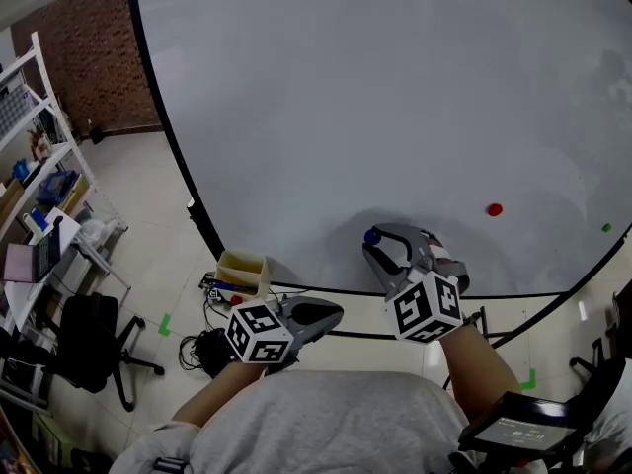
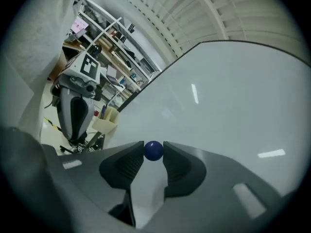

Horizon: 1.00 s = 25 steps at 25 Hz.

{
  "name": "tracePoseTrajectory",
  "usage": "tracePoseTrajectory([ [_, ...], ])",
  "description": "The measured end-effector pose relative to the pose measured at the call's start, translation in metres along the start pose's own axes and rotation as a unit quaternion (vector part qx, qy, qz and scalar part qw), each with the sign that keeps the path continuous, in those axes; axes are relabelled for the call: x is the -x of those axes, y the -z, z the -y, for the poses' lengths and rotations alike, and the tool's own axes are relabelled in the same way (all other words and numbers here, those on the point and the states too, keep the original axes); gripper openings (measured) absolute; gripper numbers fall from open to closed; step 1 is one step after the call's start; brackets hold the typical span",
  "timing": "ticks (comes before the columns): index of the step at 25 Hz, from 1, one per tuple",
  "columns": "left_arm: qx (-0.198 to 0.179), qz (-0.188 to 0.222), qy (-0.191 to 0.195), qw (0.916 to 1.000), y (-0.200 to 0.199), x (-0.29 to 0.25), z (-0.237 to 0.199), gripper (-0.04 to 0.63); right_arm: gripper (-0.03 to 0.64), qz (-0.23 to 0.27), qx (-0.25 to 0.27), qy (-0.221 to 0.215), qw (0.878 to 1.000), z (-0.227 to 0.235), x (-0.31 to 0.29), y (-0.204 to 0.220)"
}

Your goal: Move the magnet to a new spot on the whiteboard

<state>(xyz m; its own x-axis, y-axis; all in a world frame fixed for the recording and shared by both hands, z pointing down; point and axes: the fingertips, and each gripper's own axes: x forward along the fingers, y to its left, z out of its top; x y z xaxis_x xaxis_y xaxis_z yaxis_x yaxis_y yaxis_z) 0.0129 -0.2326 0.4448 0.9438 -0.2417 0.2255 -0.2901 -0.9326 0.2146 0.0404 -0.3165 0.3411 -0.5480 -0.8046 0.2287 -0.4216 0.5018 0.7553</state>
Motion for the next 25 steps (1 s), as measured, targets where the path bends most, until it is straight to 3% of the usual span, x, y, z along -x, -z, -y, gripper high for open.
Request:
tracePoseTrajectory([
  [5,0.001,-0.002,0.002,1.0000,0.000,-0.001,-0.006,-0.016,0.127,-0.030,0.097,0.095,0.990,0.039,-0.010,-0.005],
  [9,0.002,-0.005,0.004,1.0000,0.000,-0.002,-0.007,-0.015,0.127,-0.034,0.112,0.140,0.983,0.060,-0.013,-0.007],
  [19,0.011,-0.004,0.004,0.9999,0.004,0.001,-0.014,-0.015,0.118,-0.048,0.163,0.187,0.968,0.066,-0.021,-0.001],
  [25,0.014,-0.004,0.006,0.9999,0.004,0.003,-0.012,-0.017,0.118,-0.053,0.161,0.193,0.966,0.068,-0.019,-0.001],
])
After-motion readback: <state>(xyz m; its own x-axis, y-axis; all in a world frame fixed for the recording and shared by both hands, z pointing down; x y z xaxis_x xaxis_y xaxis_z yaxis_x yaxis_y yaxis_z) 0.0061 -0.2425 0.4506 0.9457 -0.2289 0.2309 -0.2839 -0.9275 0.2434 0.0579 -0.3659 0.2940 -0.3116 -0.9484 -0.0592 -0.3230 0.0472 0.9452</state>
